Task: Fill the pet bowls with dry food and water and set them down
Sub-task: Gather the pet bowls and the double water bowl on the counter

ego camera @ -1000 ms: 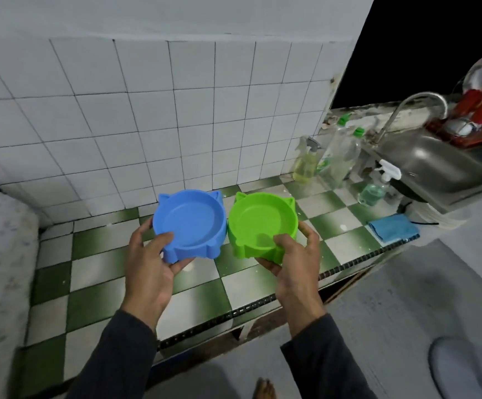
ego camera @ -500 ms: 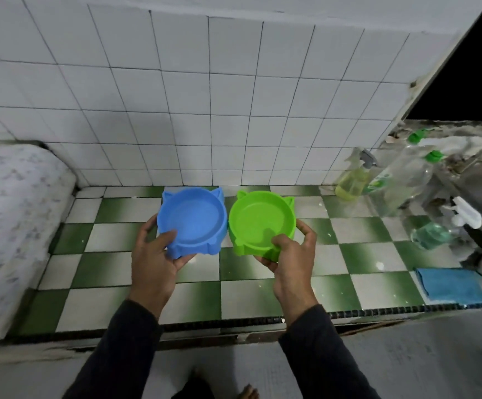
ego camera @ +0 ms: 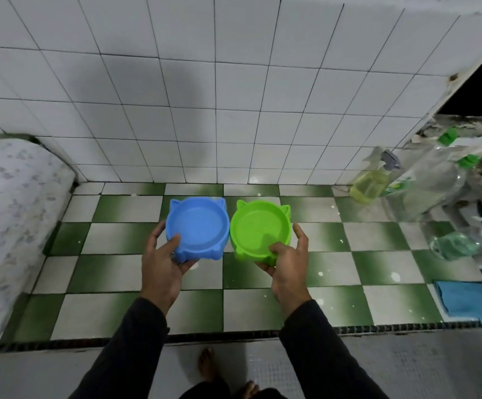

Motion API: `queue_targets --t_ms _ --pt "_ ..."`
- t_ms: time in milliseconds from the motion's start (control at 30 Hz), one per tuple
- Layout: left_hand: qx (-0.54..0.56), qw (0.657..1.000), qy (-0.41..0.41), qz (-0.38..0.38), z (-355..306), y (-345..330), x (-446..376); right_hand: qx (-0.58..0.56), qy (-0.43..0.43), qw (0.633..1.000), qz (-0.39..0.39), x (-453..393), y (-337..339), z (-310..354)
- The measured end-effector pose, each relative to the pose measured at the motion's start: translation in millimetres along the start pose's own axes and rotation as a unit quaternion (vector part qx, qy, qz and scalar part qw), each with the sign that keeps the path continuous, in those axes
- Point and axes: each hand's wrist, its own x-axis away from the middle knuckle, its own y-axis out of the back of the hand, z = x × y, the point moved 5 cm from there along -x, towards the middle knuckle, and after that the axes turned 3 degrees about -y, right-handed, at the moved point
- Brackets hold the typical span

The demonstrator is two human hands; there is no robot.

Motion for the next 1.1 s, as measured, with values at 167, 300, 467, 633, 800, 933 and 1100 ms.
queue_targets --t_ms 167,300,467,633,800,933,1100 --pt "-0.008 1.0 0.019 -0.003 11.2 7.0 -16.6 0.0 -0.023 1.0 -0.01 -22.8 -1.9 -16.6" --pt "-0.029 0.999 0.036 -0.011 25.2 11.8 -28.2 0.021 -0.036 0.999 -0.013 -42.0 0.1 -24.3" --pt "-0.053 0.997 0.049 -0.033 43.4 17.6 -42.6 0.058 -0.06 0.996 -0.013 -67.1 1.6 -29.6" --pt "-0.077 0.994 0.055 -0.048 55.6 15.7 -52.5 0.077 -0.085 0.993 -0.002 -85.7 3.2 -37.5" --pt "-0.088 0.992 0.065 -0.053 64.3 16.7 -56.4 0.105 -0.098 0.99 -0.005 -98.7 6.5 -46.5" --pt "-0.088 0.991 0.078 -0.06 69.9 18.5 -59.6 0.107 -0.104 0.989 0.002 -104.4 8.8 -51.8" --pt "-0.101 0.99 0.077 -0.057 70.8 18.3 -67.1 0.115 -0.097 0.989 0.005 -113.0 12.0 -56.1"
